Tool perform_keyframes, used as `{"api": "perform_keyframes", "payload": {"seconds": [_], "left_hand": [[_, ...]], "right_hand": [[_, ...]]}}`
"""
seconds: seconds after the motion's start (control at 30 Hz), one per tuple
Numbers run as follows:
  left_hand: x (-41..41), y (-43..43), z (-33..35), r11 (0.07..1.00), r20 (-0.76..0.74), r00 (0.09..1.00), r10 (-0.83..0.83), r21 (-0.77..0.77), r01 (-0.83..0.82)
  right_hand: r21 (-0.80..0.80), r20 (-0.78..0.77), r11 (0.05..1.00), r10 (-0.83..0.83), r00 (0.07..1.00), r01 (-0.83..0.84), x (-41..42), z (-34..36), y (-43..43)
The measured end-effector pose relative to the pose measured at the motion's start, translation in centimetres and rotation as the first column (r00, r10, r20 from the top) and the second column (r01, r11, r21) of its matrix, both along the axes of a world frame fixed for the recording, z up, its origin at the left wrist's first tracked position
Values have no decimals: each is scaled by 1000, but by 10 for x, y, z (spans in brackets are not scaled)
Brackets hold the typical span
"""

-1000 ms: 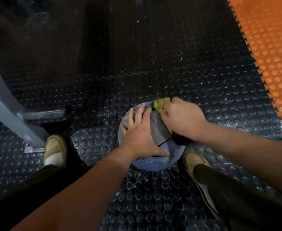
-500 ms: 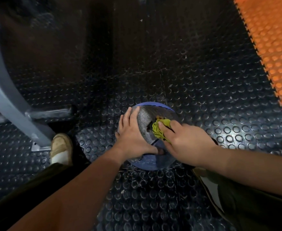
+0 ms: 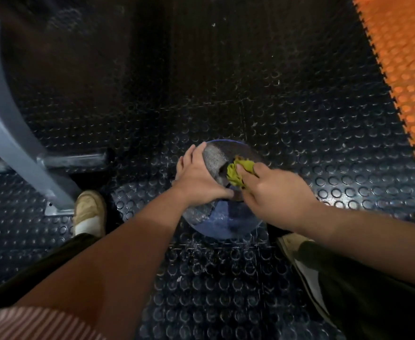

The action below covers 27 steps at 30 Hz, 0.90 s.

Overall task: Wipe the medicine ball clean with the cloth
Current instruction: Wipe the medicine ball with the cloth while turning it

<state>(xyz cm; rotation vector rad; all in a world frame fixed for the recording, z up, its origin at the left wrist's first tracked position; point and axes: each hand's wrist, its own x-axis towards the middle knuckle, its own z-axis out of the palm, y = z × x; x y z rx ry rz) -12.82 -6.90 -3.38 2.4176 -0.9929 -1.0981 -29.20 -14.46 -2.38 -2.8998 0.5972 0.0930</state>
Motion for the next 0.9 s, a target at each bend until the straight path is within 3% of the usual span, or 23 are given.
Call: {"api": "perform_keyframes", "payload": {"seconds": [0.13, 0.33, 0.5, 0.6, 0.9], "left_hand": [[0, -6, 2, 999, 21, 999, -26, 27, 25], [-8, 5, -3, 999, 31, 999, -31, 21, 31], [-7, 11, -5, 998, 8, 1000, 20, -56, -20], [0, 7, -2, 997, -21, 999, 49, -65, -50], [3, 0, -1, 999, 8, 1000, -27, 22, 27]], "right_hand": [[-37, 22, 999, -15, 1000, 16, -8, -6, 1], [-63, 51, 990, -127, 991, 130, 42, 11, -23], [23, 41, 996, -90, 995, 89, 33, 7, -17], [61, 84, 997, 39, 996, -44, 8, 1, -3], [-56, 102, 997, 59, 993, -54, 15, 2, -18]]}}
